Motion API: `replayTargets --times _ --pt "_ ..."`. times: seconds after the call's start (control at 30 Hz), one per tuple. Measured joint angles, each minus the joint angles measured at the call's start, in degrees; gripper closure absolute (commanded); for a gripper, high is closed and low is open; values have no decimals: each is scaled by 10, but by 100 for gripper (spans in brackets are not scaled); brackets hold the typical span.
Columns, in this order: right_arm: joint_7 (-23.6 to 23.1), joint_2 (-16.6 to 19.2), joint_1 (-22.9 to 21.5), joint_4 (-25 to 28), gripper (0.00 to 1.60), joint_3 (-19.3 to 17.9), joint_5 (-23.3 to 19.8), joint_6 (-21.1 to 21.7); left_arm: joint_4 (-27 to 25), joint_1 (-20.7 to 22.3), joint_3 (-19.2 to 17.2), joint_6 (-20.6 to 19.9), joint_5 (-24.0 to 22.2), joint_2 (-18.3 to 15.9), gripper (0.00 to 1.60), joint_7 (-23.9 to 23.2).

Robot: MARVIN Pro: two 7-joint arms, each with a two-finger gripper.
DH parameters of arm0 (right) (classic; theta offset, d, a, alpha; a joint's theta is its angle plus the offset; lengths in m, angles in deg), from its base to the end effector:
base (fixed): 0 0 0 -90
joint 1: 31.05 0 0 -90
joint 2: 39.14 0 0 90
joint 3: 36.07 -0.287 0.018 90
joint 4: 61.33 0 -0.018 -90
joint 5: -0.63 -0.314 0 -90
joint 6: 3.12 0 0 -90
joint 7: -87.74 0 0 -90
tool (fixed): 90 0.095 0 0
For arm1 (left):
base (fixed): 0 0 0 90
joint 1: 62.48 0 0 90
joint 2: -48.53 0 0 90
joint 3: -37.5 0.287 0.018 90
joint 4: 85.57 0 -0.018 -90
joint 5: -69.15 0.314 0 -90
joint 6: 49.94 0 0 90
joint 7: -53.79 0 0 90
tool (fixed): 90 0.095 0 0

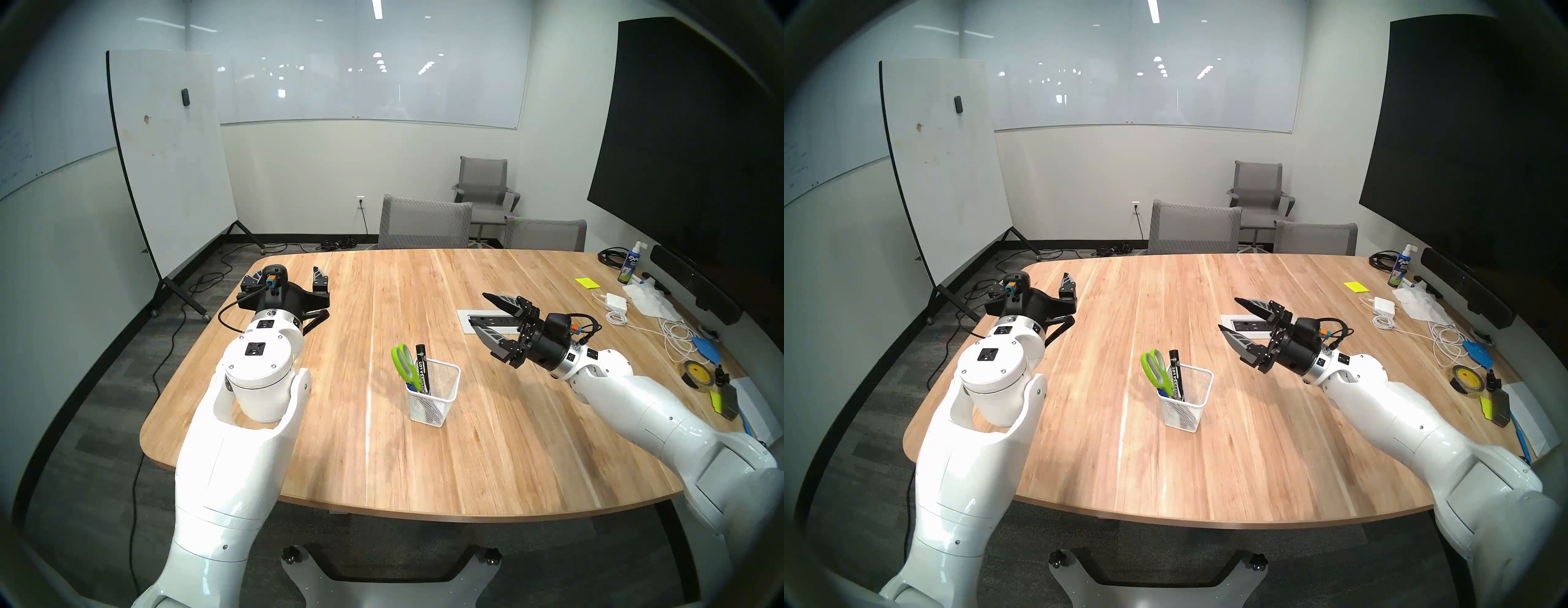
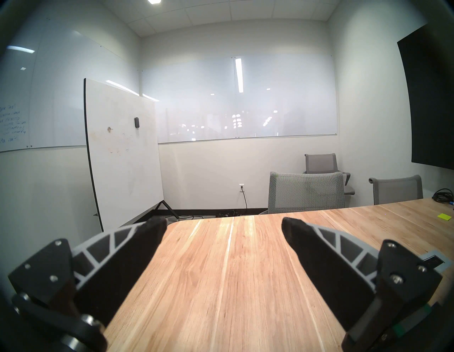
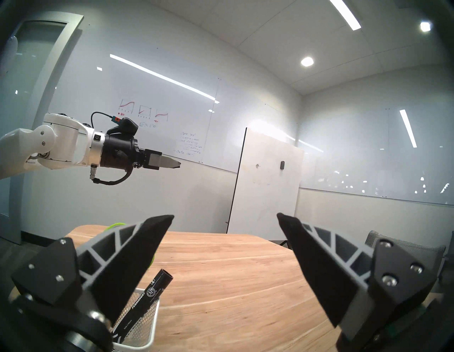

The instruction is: Place the pen, the marker, and the scissors into the pen holder

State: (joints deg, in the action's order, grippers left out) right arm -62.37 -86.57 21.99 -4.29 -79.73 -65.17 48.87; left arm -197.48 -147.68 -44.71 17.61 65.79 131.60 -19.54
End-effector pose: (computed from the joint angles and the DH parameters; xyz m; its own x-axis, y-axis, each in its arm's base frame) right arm 0.4803 -0.0939 -0.2446 -0.3431 -0.1371 0.9292 0.8340 -0.4996 0.2343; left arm 0.4218 -0.0073 -0.1563 -0.0663 -0.0685 0.9954 0.1383 -0.9886 -0.0589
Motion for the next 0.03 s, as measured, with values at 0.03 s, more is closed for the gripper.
replayTargets --times 0.03 --pt "0 0 0 0 0 0 0 0 0 0 0 0 0 0 0 0"
